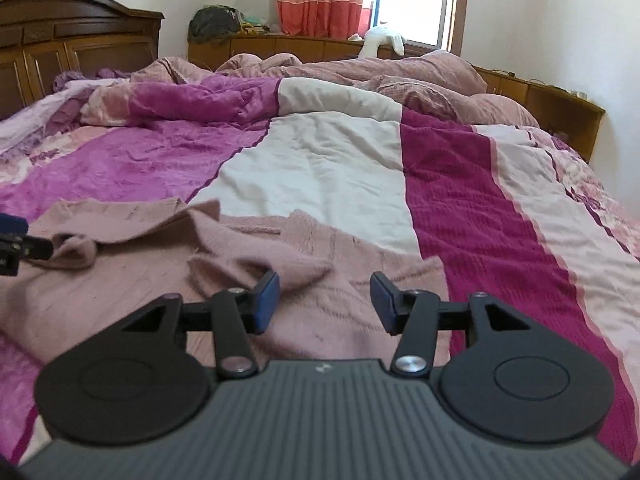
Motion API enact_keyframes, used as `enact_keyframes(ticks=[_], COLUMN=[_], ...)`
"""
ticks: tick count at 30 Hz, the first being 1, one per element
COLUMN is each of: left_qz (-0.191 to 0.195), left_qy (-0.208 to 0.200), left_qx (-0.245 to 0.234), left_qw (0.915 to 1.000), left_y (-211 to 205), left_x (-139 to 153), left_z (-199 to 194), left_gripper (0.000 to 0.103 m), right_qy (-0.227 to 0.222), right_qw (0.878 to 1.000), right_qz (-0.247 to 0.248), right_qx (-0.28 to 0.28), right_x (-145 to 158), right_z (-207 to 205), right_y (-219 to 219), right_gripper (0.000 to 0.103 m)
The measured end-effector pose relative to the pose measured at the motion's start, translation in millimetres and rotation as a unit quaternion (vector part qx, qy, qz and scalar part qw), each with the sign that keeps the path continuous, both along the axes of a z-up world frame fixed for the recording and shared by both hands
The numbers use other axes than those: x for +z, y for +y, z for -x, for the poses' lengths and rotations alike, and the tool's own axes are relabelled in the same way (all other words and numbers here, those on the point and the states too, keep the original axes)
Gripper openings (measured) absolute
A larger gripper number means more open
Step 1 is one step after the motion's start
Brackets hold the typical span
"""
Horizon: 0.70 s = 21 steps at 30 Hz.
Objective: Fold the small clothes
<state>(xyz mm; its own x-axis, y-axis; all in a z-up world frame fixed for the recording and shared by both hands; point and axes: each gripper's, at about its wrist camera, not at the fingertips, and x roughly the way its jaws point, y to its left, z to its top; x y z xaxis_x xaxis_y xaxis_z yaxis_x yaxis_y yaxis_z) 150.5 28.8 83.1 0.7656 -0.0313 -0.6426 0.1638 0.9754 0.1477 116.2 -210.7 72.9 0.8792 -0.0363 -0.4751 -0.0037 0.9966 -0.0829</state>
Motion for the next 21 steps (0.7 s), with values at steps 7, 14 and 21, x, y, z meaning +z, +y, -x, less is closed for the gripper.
enact_keyframes(ticks=[7, 14, 21], left_qz=[-0.038, -0.066, -0.108], left_qy=[-0.006, -0.012, -0.023], left_qx=[-0.036, -0.066, -0.073], left_qw=[0.9986, 0.9956, 0.9912], left_y=[-3, -20, -37], left_x=[1, -4, -27], left_z=[28, 19, -7], left_gripper=[0.055, 0.055, 0.055], right_qy=[0.011, 0.048, 0.065], right_qw=[0.999, 0.998, 0.997], right_qz=[-0.036, -0.037, -0.048], right_qx=[0.019, 0.022, 0.017], right_x=[-7, -25, -37], right_z=[26, 22, 21], right_y=[7, 14, 12], right_gripper=[0.052, 0.052, 0.052])
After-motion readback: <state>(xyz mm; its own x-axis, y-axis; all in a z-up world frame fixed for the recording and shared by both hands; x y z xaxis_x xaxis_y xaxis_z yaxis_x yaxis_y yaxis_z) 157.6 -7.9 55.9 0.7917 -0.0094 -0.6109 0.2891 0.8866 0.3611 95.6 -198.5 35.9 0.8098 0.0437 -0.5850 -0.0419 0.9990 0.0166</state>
